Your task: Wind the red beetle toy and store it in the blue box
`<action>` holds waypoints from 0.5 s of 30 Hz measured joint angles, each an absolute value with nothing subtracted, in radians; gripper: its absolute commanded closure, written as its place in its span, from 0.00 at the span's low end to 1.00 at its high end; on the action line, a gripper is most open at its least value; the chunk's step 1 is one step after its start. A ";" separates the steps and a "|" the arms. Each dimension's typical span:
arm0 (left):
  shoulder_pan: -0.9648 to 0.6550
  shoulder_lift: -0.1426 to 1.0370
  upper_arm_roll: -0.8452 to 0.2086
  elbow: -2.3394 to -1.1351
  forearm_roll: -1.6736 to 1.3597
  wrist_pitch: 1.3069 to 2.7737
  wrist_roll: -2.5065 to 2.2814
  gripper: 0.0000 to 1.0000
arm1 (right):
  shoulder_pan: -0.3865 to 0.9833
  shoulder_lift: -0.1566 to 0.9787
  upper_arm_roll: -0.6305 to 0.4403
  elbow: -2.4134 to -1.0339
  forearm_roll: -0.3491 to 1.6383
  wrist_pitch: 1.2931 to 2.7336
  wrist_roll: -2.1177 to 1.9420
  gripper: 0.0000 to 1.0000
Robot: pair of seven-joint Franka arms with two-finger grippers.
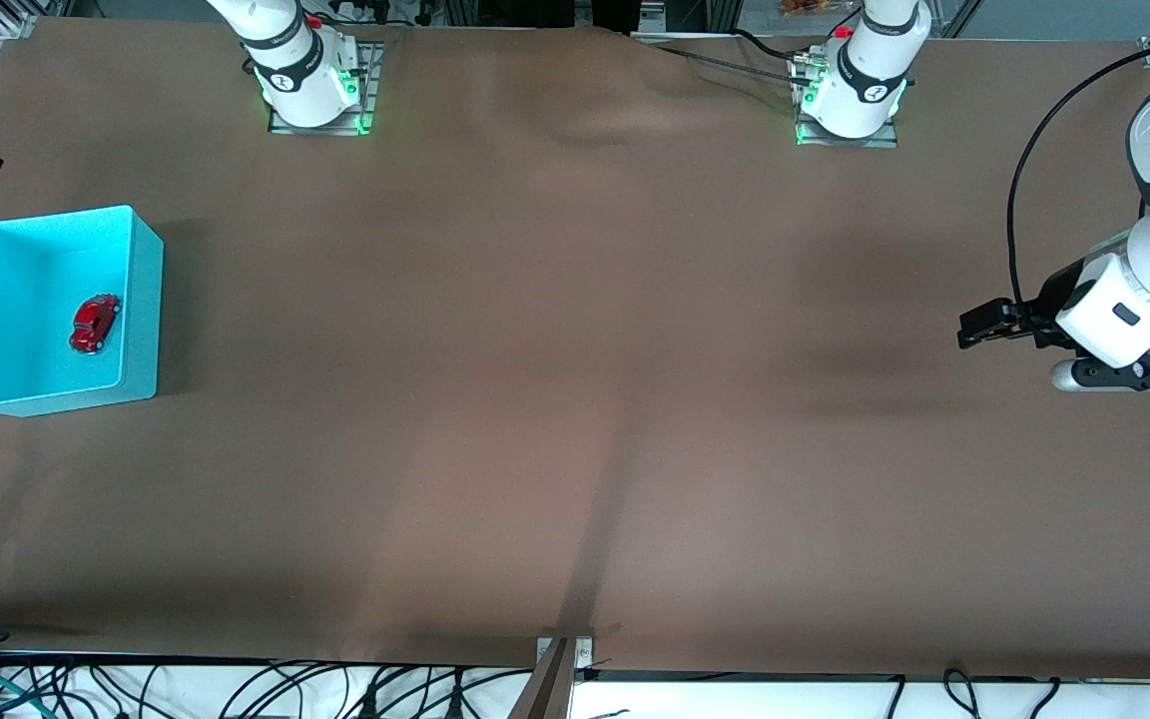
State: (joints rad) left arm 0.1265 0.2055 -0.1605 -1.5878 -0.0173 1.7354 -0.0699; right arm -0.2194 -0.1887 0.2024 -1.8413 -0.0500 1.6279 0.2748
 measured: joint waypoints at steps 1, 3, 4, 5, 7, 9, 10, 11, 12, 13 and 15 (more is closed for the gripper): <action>0.126 0.206 -0.161 -1.588 -0.017 1.735 -0.070 0.00 | -0.219 -0.186 0.213 -1.841 -0.048 1.635 0.283 0.01; 0.127 0.206 -0.160 -1.588 -0.018 1.735 -0.070 0.00 | -0.219 -0.182 0.226 -1.839 -0.042 1.642 0.294 0.01; 0.127 0.206 -0.160 -1.588 -0.018 1.735 -0.070 0.00 | -0.219 -0.180 0.230 -1.838 -0.040 1.642 0.296 0.01; 0.126 0.206 -0.160 -1.588 -0.018 1.735 -0.070 0.00 | -0.219 -0.178 0.232 -1.837 -0.038 1.642 0.296 0.01; 0.127 0.206 -0.160 -1.588 -0.018 1.735 -0.070 0.00 | -0.219 -0.174 0.232 -1.837 -0.036 1.641 0.296 0.01; 0.127 0.206 -0.160 -1.588 -0.018 1.735 -0.070 0.00 | -0.220 -0.170 0.231 -1.837 -0.035 1.641 0.296 0.01; 0.127 0.206 -0.160 -1.588 -0.018 1.735 -0.070 0.00 | -0.221 -0.167 0.231 -1.837 -0.035 1.641 0.296 0.01; 0.127 0.206 -0.160 -1.588 -0.018 1.735 -0.070 0.00 | -0.221 -0.166 0.230 -1.837 -0.035 1.641 0.296 0.01; 0.127 0.206 -0.160 -1.588 -0.018 1.735 -0.070 0.00 | -0.221 -0.164 0.230 -1.836 -0.035 1.641 0.296 0.01; 0.127 0.206 -0.160 -1.588 -0.018 1.735 -0.070 0.00 | -0.221 -0.163 0.230 -1.836 -0.035 1.641 0.296 0.01; 0.127 0.206 -0.160 -1.588 -0.018 1.735 -0.070 0.00 | -0.221 -0.161 0.230 -1.836 -0.034 1.639 0.295 0.01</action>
State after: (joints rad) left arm 0.1267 0.2056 -0.1605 -1.5878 -0.0179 1.7354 -0.0698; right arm -0.2209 -0.1614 0.2303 -1.8362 -0.0335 1.6393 0.2955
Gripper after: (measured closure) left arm 0.000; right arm 0.009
